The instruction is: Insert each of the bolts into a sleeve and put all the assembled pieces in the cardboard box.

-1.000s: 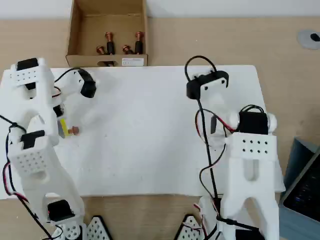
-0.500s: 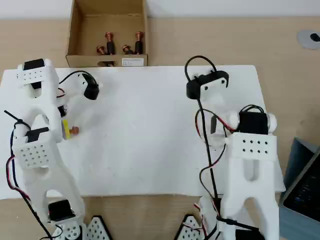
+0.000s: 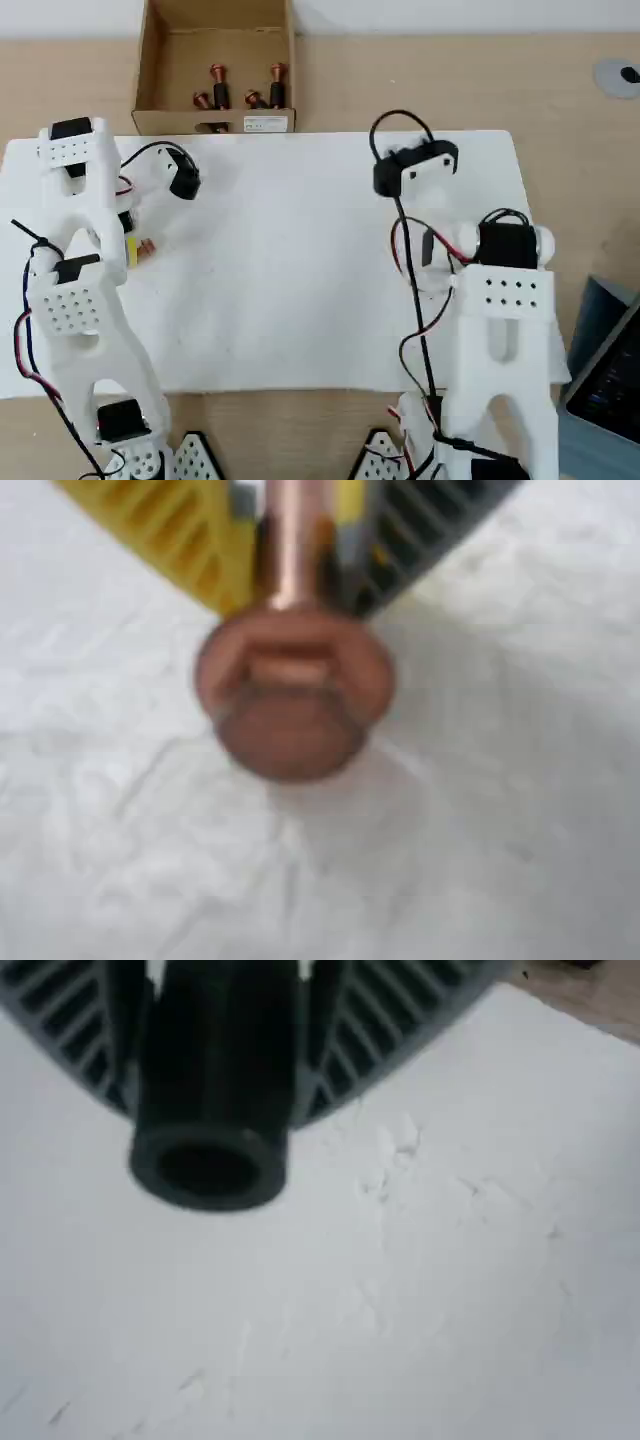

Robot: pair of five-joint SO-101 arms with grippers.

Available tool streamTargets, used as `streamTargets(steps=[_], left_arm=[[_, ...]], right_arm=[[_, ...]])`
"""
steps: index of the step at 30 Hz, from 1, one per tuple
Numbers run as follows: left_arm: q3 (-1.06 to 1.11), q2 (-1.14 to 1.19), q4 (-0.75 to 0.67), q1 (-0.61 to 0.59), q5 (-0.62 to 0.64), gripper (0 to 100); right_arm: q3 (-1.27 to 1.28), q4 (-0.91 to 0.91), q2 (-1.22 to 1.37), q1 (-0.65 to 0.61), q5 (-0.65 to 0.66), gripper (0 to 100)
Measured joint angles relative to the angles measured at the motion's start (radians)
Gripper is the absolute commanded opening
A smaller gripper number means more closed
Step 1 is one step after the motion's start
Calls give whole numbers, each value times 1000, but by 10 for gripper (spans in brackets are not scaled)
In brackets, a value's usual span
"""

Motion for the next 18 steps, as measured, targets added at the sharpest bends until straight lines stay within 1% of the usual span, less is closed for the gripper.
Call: streamTargets(steps=[3, 7, 9, 13, 18], left_arm=[[15, -44, -5, 3, 34, 6], [43, -184, -6, 49, 91, 6], [63, -265, -6, 60, 140, 6], [127, -414, -6, 87, 258, 6], [206, -588, -6, 101, 451, 5]], right_arm=[[-37, 20, 0, -2, 0, 10], [-92, 83, 0, -58, 0, 10], [-120, 112, 0, -89, 0, 10], [-164, 155, 0, -123, 0, 11], [-224, 212, 0, -126, 0, 10]])
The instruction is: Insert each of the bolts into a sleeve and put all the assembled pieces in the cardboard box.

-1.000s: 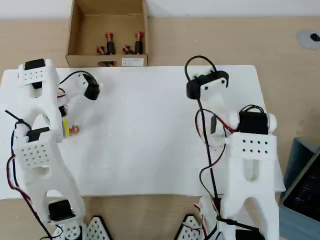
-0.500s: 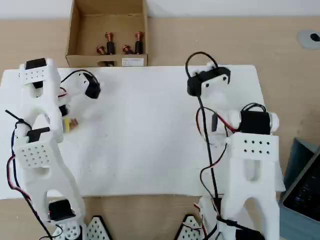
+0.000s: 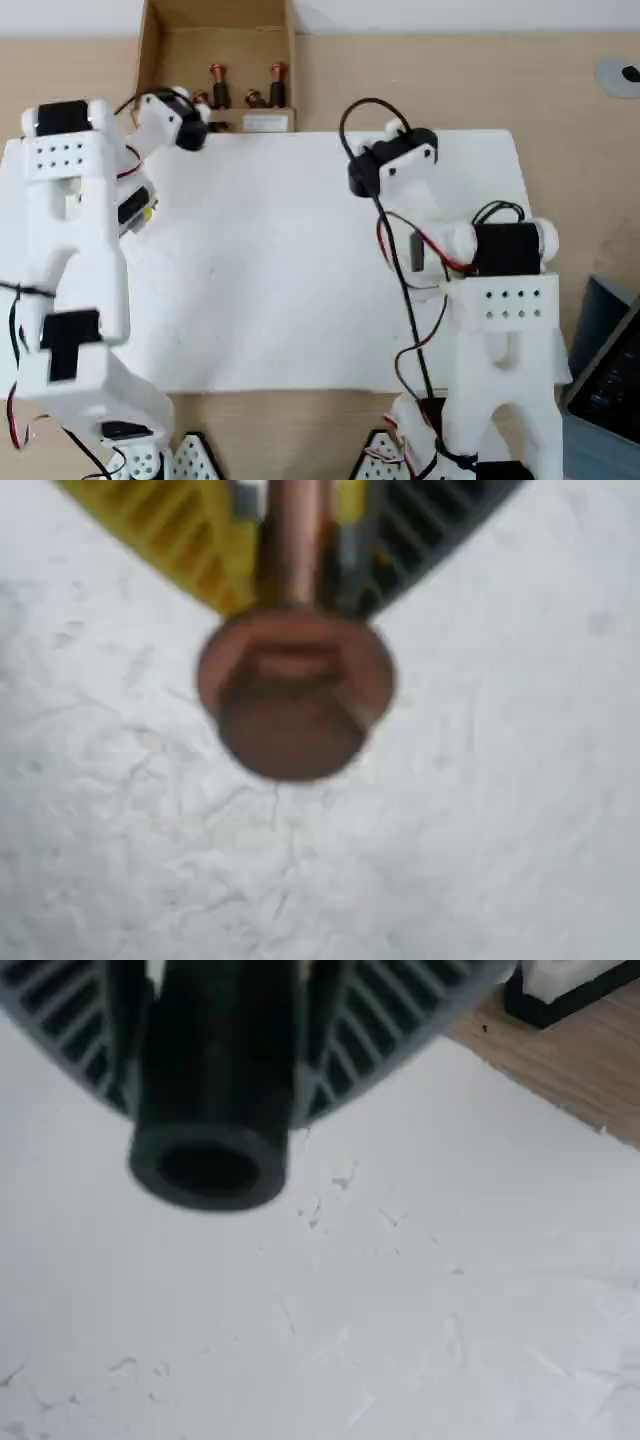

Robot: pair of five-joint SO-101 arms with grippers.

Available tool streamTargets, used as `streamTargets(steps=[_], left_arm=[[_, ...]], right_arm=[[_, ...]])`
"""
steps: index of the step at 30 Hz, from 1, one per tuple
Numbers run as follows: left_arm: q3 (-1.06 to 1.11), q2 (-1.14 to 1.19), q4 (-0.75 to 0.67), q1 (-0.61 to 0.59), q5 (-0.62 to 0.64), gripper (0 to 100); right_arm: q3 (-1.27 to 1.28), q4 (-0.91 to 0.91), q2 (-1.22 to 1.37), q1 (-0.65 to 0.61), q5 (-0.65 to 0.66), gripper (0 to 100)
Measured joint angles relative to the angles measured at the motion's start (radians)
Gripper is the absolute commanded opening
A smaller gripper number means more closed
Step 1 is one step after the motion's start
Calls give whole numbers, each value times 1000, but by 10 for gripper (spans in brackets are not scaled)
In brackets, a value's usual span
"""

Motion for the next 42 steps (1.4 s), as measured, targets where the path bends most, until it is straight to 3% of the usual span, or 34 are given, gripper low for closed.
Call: streamTargets(steps=[12, 18, 28, 33, 42], left_arm=[[235, -436, -37, 115, 313, 5], [474, -657, -255, 130, 522, 3], [913, -1017, -644, 130, 865, 3], [1062, -1175, -770, 130, 1016, 3], [1297, -1464, -964, 143, 1177, 2]], right_arm=[[-17, 17, -270, 11, -14, 9], [107, -95, -405, 83, -132, 9], [388, -399, -583, 87, -431, 9], [497, -486, -626, 83, -505, 9], [723, -594, -783, -129, -519, 9]])
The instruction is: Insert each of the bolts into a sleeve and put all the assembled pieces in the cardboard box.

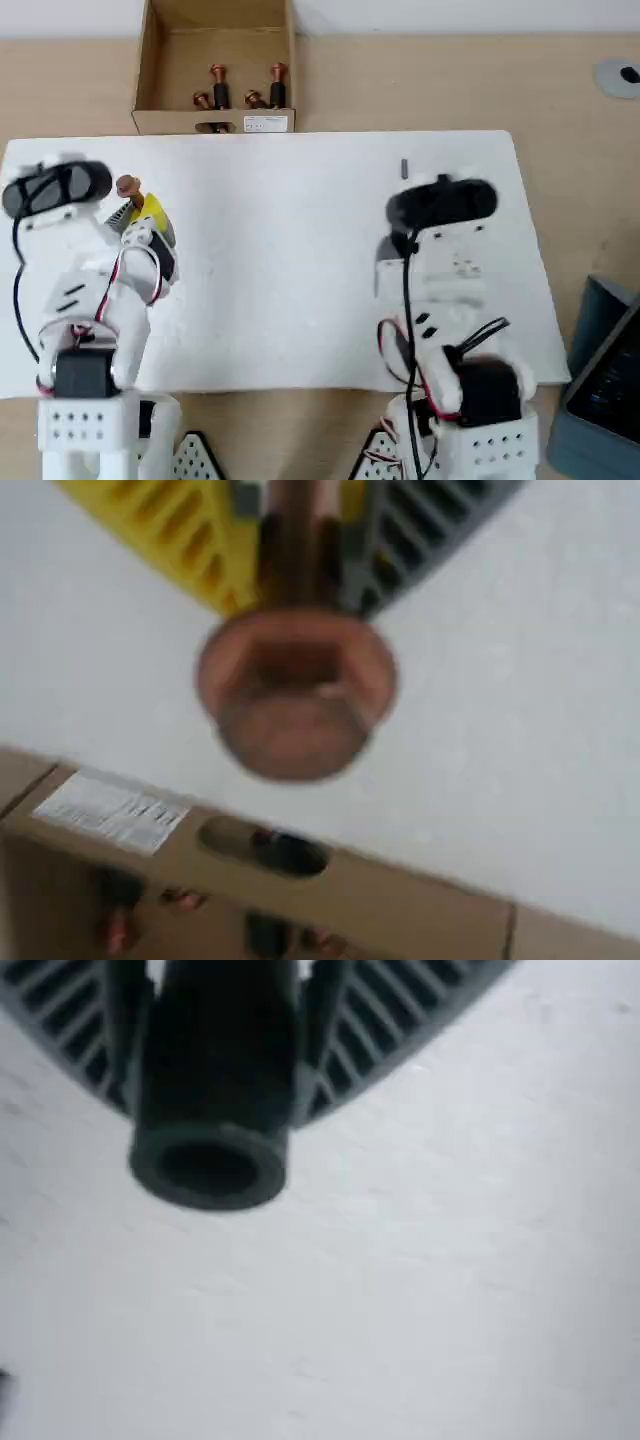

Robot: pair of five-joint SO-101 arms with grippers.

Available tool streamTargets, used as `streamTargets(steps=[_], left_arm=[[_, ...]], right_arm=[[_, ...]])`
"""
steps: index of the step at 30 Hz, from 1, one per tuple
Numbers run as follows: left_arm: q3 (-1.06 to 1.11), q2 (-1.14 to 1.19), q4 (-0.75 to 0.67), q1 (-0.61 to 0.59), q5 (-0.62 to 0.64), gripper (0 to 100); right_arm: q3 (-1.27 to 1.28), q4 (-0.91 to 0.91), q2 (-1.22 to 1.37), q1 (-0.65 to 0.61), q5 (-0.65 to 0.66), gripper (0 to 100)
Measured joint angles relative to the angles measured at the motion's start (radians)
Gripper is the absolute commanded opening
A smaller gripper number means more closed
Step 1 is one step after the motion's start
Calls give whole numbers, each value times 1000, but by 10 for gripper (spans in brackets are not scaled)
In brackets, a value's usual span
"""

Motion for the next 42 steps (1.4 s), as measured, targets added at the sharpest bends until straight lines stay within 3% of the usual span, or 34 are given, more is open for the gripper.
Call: streamTargets(steps=[14, 23, 28, 35, 42], left_arm=[[173, -437, -12, 241, 11, 2], [133, -440, -12, 253, 265, 2], [104, -440, -12, 284, 371, 2], [69, -446, 51, 480, 387, 2], [69, -448, 140, 517, 387, 2]], right_arm=[[322, -261, -261, -342, 0, 9], [384, -275, -316, -509, 21, 9], [420, -299, -339, -539, 83, 9], [431, -301, -382, -569, 153, 9], [431, -301, -382, -569, 229, 9]])
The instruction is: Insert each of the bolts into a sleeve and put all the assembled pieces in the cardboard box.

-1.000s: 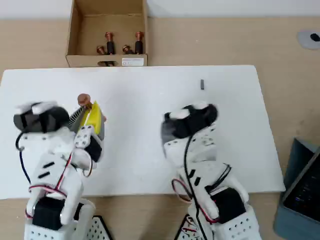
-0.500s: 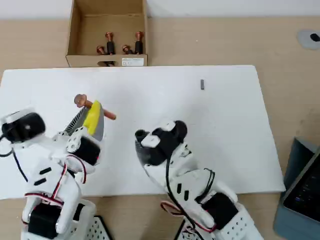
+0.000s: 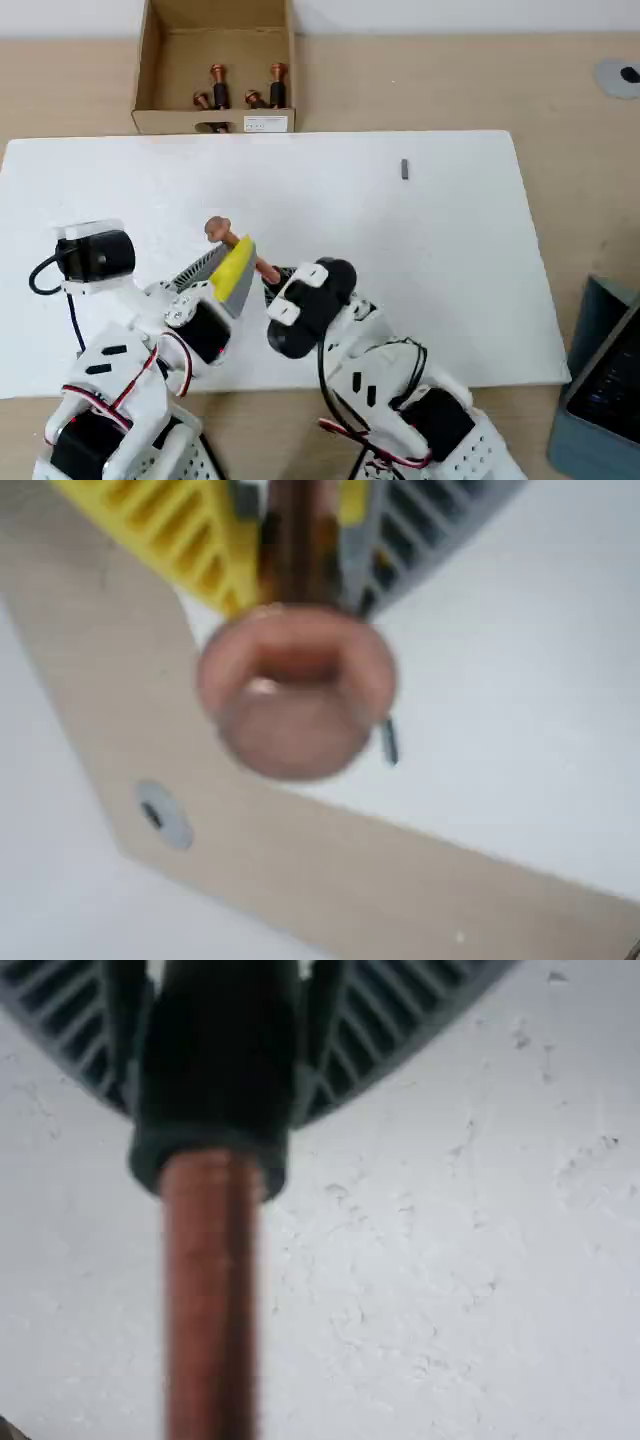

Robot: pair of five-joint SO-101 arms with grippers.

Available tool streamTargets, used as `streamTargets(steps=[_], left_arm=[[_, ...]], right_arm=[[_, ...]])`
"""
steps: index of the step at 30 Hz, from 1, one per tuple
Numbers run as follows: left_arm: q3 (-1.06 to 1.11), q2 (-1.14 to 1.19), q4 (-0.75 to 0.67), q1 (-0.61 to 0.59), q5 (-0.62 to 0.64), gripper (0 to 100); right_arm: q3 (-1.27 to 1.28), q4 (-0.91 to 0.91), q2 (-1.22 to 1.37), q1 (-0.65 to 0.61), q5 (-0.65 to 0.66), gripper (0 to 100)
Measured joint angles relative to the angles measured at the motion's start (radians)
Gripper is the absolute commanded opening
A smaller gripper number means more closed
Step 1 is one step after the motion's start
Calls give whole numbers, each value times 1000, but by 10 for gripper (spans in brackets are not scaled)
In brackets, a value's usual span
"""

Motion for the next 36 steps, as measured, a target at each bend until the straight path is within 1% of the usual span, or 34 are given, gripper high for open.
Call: streamTargets(steps=[8, 14, 24, 29, 36], left_arm=[[-2, 0, 2, -3, -32, 2], [-2, 0, 2, -49, -35, 2], [25, 0, 2, -49, -35, 2], [48, -5, 0, -14, -37, 2], [74, -5, 0, -6, -37, 2]], right_arm=[[0, 0, 0, 0, 5, 9], [0, 0, 0, 0, 6, 9], [0, 0, 0, -3, 6, 9], [2, 2, 0, -5, 21, 9], [3, 2, 0, -6, 21, 9]])
